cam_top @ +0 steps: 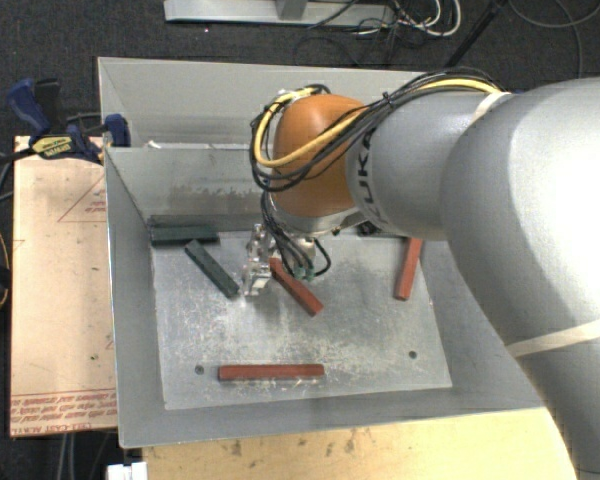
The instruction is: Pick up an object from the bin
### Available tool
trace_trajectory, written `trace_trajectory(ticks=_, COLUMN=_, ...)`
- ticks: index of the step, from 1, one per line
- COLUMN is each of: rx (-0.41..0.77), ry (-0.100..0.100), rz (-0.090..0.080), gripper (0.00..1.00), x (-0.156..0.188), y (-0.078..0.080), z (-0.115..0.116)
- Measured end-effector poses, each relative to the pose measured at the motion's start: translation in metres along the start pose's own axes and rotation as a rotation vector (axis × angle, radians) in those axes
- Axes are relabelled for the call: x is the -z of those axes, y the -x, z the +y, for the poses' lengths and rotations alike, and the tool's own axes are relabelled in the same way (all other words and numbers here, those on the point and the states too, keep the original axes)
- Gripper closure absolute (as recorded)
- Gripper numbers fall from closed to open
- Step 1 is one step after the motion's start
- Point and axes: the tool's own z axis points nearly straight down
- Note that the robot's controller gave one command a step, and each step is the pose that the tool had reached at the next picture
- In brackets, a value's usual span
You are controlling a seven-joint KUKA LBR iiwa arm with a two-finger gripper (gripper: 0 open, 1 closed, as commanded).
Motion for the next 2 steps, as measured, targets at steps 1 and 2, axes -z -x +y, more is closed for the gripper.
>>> trace_trajectory(ticks=1, rx=-0.001, ry=0.001, rz=0.002, gripper=0.00, x=-0.0010, y=-0.0009, z=0.0004)
trace_trajectory(ticks=2, rx=-0.001, ry=0.001, rz=0.001, gripper=0.00, x=-0.0009, y=-0.0007, z=0.0003)
